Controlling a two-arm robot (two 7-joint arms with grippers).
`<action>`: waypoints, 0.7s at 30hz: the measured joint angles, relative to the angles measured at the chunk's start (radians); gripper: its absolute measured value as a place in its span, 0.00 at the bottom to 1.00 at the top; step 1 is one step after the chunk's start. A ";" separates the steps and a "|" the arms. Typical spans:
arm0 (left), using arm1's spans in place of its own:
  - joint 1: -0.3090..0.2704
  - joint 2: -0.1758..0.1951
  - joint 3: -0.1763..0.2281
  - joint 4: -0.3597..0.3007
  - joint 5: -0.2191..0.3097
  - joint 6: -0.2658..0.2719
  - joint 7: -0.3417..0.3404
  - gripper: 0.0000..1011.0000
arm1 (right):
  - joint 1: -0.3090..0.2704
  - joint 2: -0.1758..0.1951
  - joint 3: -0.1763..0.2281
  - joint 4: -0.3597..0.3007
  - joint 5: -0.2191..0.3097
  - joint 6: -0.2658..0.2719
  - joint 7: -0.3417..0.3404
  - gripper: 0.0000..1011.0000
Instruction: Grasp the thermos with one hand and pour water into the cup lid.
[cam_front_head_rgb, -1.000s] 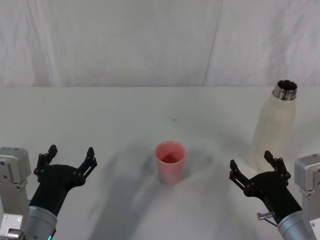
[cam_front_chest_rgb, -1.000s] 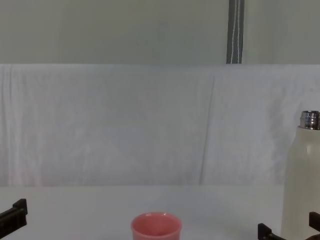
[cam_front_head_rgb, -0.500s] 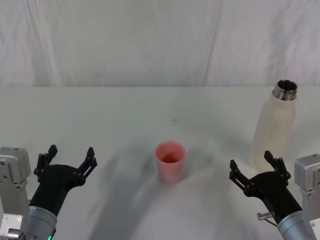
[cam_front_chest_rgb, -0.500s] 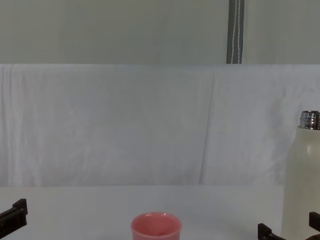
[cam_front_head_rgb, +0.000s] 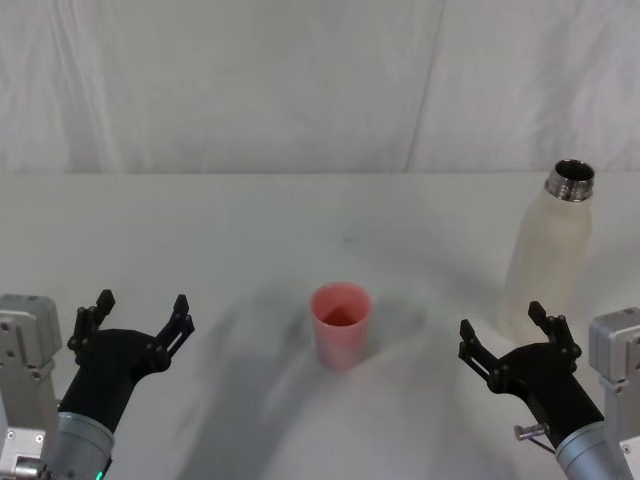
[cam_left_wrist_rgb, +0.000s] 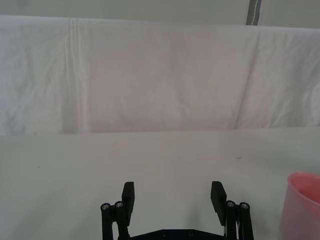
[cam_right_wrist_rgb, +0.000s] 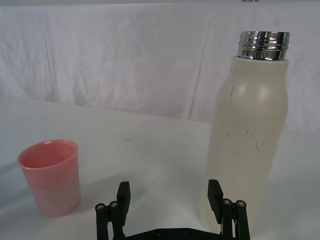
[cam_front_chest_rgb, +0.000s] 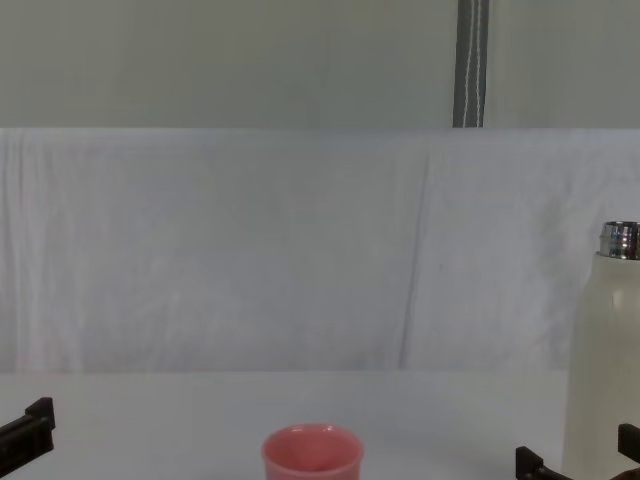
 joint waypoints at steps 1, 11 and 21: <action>0.000 0.000 0.000 0.000 0.000 0.000 0.000 0.99 | 0.000 0.000 0.000 0.000 0.000 0.000 0.000 0.99; 0.000 0.000 0.000 0.000 0.000 0.000 0.000 0.99 | 0.000 0.000 0.000 0.000 0.000 0.000 0.000 0.99; 0.000 0.000 0.000 0.000 0.000 0.000 0.000 0.99 | 0.000 0.000 0.000 0.000 0.000 0.000 0.000 0.99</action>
